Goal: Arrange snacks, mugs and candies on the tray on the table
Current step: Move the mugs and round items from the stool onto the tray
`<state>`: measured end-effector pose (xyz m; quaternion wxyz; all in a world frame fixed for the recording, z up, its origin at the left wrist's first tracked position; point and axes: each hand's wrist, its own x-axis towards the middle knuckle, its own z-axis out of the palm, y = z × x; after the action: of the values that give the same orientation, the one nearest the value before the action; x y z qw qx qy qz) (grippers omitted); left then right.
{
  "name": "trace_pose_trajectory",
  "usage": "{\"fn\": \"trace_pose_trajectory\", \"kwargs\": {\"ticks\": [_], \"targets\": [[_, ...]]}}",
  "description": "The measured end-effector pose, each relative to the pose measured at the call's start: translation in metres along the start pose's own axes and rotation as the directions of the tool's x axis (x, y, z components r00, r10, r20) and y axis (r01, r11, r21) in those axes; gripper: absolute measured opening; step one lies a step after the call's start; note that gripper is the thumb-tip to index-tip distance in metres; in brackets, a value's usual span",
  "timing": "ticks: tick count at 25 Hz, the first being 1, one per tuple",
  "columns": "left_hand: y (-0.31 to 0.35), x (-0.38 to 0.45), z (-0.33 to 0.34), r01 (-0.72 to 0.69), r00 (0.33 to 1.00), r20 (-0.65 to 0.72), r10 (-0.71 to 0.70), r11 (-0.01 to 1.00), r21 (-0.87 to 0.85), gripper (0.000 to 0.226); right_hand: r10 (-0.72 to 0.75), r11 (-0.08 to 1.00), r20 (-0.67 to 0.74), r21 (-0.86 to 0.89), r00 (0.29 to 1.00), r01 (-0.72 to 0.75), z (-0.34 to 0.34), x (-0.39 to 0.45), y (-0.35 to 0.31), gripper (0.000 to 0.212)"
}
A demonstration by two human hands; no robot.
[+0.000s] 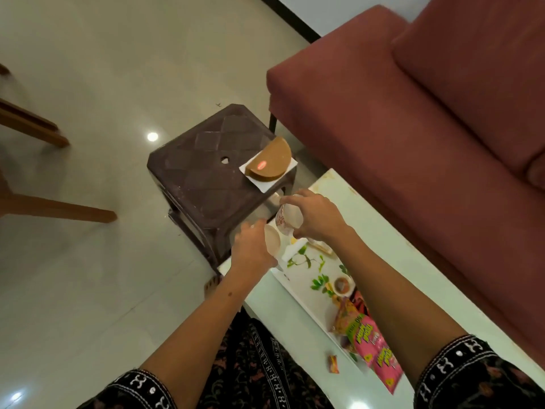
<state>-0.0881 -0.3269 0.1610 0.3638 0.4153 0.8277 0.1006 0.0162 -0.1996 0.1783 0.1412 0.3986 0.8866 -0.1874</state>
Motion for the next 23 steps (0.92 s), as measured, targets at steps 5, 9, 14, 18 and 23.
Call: {"fn": "trace_pose_trajectory", "kwargs": {"ticks": [5,9,14,18,23], "targets": [[0.042,-0.027,0.063,-0.032,0.999,0.019,0.032,0.999,-0.006,0.09,0.006,1.0,0.045,-0.029,0.999,-0.004,0.019,-0.057,0.056,0.079],[0.062,-0.032,0.113,-0.029,0.998,0.057,0.03,0.999,-0.018,0.092,0.032,0.999,0.1,-0.044,0.994,-0.028,0.048,-0.077,0.097,0.081],[0.066,-0.022,0.173,-0.045,0.992,0.116,0.043,0.999,0.01,0.091,0.071,0.997,0.177,-0.05,0.982,-0.063,0.094,-0.075,0.139,0.087],[0.065,-0.012,0.21,-0.019,0.993,0.121,0.018,1.0,0.01,0.087,0.057,0.997,0.201,-0.058,0.978,-0.046,0.128,-0.067,0.163,0.084],[0.064,-0.006,0.243,-0.034,0.989,0.142,0.031,0.999,0.022,0.085,0.064,0.997,0.211,-0.047,0.975,-0.056,0.155,-0.064,0.183,0.079]]}}
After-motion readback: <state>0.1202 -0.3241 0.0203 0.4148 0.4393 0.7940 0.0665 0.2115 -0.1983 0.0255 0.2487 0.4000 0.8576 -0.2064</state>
